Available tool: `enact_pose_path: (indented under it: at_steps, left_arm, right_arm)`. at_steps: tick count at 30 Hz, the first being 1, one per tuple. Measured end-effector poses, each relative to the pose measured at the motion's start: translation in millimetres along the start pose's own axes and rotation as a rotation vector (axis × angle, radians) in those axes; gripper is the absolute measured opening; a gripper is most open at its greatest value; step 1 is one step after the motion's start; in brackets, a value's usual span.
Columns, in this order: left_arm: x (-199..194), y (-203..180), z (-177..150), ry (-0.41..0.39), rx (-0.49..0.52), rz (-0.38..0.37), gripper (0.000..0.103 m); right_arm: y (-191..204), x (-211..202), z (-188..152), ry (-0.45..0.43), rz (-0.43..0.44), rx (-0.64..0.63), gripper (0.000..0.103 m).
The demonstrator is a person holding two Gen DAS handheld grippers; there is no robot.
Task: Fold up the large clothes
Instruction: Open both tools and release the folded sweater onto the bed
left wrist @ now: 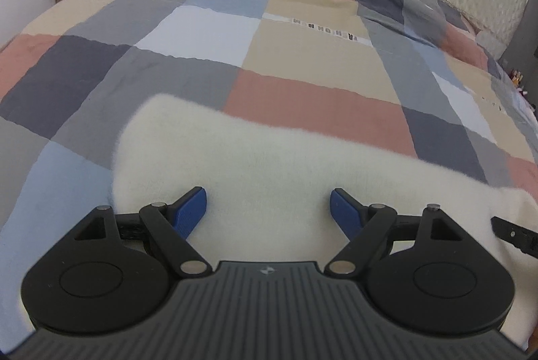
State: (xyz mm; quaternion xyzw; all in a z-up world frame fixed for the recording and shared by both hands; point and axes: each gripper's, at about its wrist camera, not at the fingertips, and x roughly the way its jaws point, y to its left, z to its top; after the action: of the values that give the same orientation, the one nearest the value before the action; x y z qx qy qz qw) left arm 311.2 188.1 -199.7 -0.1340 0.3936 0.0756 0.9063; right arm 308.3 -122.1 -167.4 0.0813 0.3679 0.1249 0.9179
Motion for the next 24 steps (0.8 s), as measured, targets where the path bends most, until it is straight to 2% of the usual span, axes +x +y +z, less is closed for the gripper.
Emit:
enact_pose_path:
  at_steps: [7, 16, 21, 24]
  left_arm:
    - [-12.8, -4.3, -5.7, -0.011, -0.031, -0.011, 0.084]
    - [-68.6, -20.3, -37.2, -0.080, -0.014, -0.063, 0.084]
    - [-103.3, -23.0, -59.6, -0.109, -0.024, -0.093, 0.085]
    - [-124.4, -20.0, -72.6, -0.112, -0.068, -0.130, 0.085]
  right_arm:
    - [2.2, -3.3, -2.5, -0.020, -0.007, 0.007, 0.055]
    - [1.7, -24.4, -3.7, -0.062, 0.007, 0.079, 0.056]
    - [8.6, -48.7, -12.7, -0.102, 0.051, 0.103, 0.057]
    - [7.5, -65.4, -19.5, -0.112, 0.119, 0.167, 0.059]
